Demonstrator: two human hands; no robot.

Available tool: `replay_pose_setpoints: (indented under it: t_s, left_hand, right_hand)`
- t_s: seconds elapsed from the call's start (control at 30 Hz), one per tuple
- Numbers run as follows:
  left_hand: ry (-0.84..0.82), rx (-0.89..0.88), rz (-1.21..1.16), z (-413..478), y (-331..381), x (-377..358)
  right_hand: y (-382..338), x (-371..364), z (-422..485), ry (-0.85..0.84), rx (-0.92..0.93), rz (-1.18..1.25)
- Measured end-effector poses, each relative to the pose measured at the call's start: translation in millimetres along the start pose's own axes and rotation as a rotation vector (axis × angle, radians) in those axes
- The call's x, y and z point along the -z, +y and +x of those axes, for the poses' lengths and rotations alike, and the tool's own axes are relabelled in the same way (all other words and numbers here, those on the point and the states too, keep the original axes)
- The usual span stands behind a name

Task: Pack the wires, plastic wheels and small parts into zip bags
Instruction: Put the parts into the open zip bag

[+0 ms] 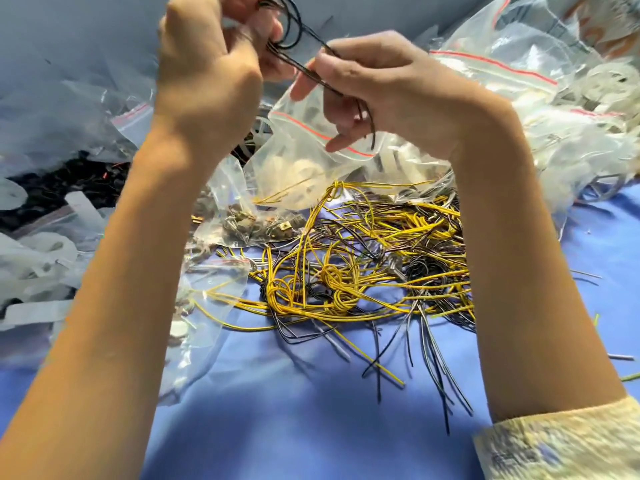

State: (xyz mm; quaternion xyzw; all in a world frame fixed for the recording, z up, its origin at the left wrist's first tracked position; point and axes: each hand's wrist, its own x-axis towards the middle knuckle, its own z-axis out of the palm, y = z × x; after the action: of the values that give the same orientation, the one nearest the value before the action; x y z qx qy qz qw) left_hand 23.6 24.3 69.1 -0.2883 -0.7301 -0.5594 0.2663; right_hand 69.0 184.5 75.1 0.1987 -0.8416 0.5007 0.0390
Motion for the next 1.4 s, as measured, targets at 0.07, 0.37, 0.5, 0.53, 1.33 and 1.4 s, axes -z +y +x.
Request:
replay_pose_setpoints:
  t_s: [0.07, 0.37, 0.5, 0.53, 1.33, 1.4]
  left_hand:
    - [-0.067, 0.017, 0.012, 0, -1, 1]
    - [-0.182, 0.011, 0.165, -3, -5, 5]
    - [-0.183, -0.009, 0.229, -2, -9, 7]
    - [-0.177, -0.016, 0.252, -1, -10, 7]
    - [-0.305, 0.166, 0.342, -7, -22, -4]
    - [-0.346, 0.161, 0.407, -7, -21, -5]
  right_hand:
    - [2, 0, 1, 0.028, -0.014, -0.033]
    - [10, 5, 5, 0.164, -0.063, -0.112]
    - [11, 3, 7, 0.218, -0.033, -0.152]
    - [11, 2, 7, 0.228, -0.019, -0.168]
    - [20, 22, 4, 0.303, -0.262, -0.450]
    - [23, 20, 5, 0.291, -0.301, -0.543]
